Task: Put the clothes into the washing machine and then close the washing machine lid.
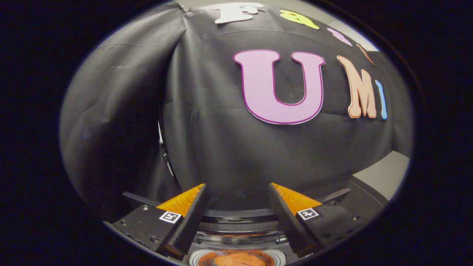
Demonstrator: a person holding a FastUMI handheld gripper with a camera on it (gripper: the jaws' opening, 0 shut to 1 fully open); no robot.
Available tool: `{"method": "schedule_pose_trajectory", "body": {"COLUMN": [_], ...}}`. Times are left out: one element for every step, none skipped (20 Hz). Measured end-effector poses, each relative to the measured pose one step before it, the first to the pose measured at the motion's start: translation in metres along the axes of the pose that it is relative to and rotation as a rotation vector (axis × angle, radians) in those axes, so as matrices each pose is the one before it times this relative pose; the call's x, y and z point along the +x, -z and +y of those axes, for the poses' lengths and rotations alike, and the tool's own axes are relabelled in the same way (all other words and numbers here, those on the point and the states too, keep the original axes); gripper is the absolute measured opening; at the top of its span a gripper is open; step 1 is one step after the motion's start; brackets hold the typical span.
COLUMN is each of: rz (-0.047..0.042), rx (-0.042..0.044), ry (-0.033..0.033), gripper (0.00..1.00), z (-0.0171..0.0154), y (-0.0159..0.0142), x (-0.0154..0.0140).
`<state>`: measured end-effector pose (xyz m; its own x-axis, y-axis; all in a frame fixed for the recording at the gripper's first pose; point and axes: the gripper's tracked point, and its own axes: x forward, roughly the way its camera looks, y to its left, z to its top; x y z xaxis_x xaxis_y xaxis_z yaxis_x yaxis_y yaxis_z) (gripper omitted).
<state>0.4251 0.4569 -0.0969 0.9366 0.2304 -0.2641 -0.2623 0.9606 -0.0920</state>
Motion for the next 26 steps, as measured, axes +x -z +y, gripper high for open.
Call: {"method": "schedule_pose_trajectory", "body": {"rz": [-0.00148, -0.00286, -0.00741, -0.00742, -0.00445, -0.00352, -0.00377, -0.00673, -0.00352, -0.00451, -0.00050, 0.00345, 0.00262, 0.00088, 0.00218, -0.00543, -0.00388, -0.00242, 0.00443, -0.00061, 0.00506, 0.00181, 0.00585, 0.00958, -0.00392, -0.00026], "rx": [-0.00176, -0.00058, -0.00260, -0.00076, 0.00158, -0.00136, 0.00023, -0.00039, -0.00064, 0.00006, -0.00148, -0.00236, 0.00038, 0.00083, 0.00354, 0.00152, 0.00120, -0.00530, 0.00345, 0.00431, 0.00062, -0.00042, 0.00568, 0.00637, 0.00567, 0.00963], "ry": [0.00004, 0.00020, -0.00058, -0.00199, -0.00194, -0.00330, -0.00277, -0.00198, -0.00077, 0.00067, 0.00014, -0.00189, -0.00427, -0.00731, -0.00900, -0.00617, -0.00167, -0.00125, -0.00054, 0.00172, 0.00048, 0.00068, 0.00125, -0.00094, -0.00237, 0.00244], "gripper": [0.98, 0.98, 0.98, 0.98, 0.98, 0.98, 0.98, 0.98, 0.98, 0.98, 0.98, 0.98, 0.98, 0.98, 0.98, 0.98, 0.98, 0.98, 0.98, 0.98, 0.98, 0.98, 0.98, 0.98, 0.98, 0.98], "z": [0.00018, -0.00012, -0.00064, -0.00040, 0.00036, 0.00083, 0.00034, -0.00028, -0.00006, -0.00005, -0.00004, 0.00024, -0.00001, 0.00034, 0.00045, 0.00048, 0.00059, -0.00062, -0.00034, -0.00003, -0.00055, 0.00053, -0.00032, 0.00025, -0.00018, -0.00234], "y": [0.00129, 0.00083, 0.00009, -0.00003, 0.00163, 0.00082, 0.00124, 0.00176, 0.00126, 0.00055, 0.00136, 0.00131, 0.00118, 0.00209, 0.00091, 0.00135, 0.00156, 0.00114, 0.00245, 0.00142, 0.00242, 0.00133, 0.00218, 0.00389, 0.00132, 0.00287], "x": [-0.00286, -0.00335, -0.00311, -0.00287, -0.00440, -0.00339, -0.00421, -0.00337, -0.00372, -0.00305, -0.00305, -0.00234, -0.00300, -0.00197, -0.00316, -0.00237, -0.00380, -0.00295, -0.00332, -0.00272, -0.00360, -0.00286, -0.00350, -0.00289, -0.00419, -0.00331]}}
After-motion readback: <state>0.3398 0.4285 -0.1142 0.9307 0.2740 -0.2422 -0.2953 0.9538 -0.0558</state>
